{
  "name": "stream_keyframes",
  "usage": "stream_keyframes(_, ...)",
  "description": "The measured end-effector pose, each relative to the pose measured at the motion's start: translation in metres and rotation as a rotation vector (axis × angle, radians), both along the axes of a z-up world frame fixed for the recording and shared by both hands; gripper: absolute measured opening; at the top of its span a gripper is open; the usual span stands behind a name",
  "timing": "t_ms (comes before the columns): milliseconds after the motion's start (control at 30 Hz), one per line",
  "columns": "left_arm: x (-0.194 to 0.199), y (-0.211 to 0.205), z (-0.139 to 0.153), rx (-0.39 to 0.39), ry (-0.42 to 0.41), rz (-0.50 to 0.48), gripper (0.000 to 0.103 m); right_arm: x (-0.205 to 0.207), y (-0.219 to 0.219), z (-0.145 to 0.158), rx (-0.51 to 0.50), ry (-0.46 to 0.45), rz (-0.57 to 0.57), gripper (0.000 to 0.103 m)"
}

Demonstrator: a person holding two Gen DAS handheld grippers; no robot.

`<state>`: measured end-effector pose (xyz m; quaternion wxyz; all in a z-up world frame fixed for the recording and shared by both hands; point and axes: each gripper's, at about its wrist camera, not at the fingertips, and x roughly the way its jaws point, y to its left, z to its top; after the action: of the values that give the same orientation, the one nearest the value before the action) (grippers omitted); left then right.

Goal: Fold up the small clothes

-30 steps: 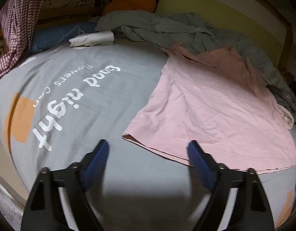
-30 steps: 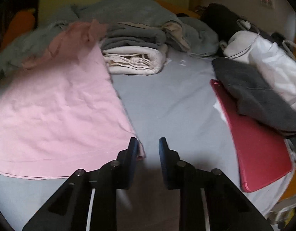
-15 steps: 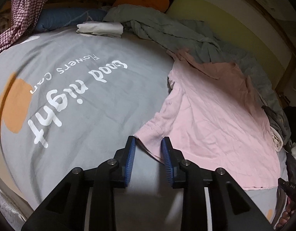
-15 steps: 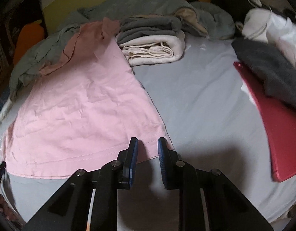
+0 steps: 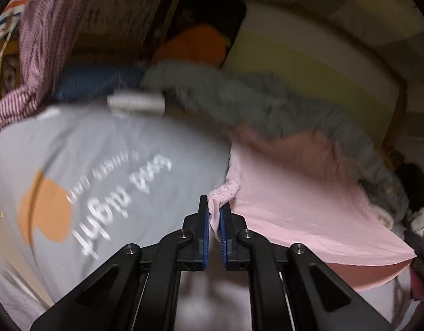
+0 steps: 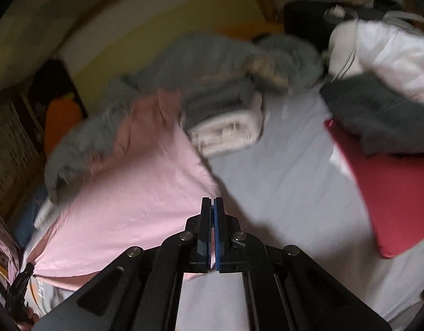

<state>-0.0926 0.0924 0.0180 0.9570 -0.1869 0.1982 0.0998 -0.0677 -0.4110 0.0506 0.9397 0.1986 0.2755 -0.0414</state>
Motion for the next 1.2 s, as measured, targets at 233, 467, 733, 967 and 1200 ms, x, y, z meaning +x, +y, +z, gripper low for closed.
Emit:
stream_keyframes(233,-0.012,0.037,0.014,-0.002,0.024,0.127,0.006,-0.048,-0.015,0.002,-0.003,-0.031,-0.090,0.000)
stream_keyframes(467,0.006,0.041,-0.008,-0.016,0.134,0.160,0.006,-0.021,0.017,-0.023,0.049,0.087,0.076,0.011)
stream_keyframes(733,0.000,0.037,-0.006,0.003,0.116,0.153,0.006,-0.005,0.059,-0.073,0.070,0.249,0.195,0.036)
stream_keyframes(967,-0.002,0.032,-0.003,0.037,0.109,0.155,0.006,-0.018,0.066,-0.084,0.063,0.260,0.209,0.003)
stream_keyframes(1200,-0.013,0.018,0.016,0.033,0.044,0.088,0.006,-0.047,0.007,-0.045,0.116,0.099,0.013,0.003)
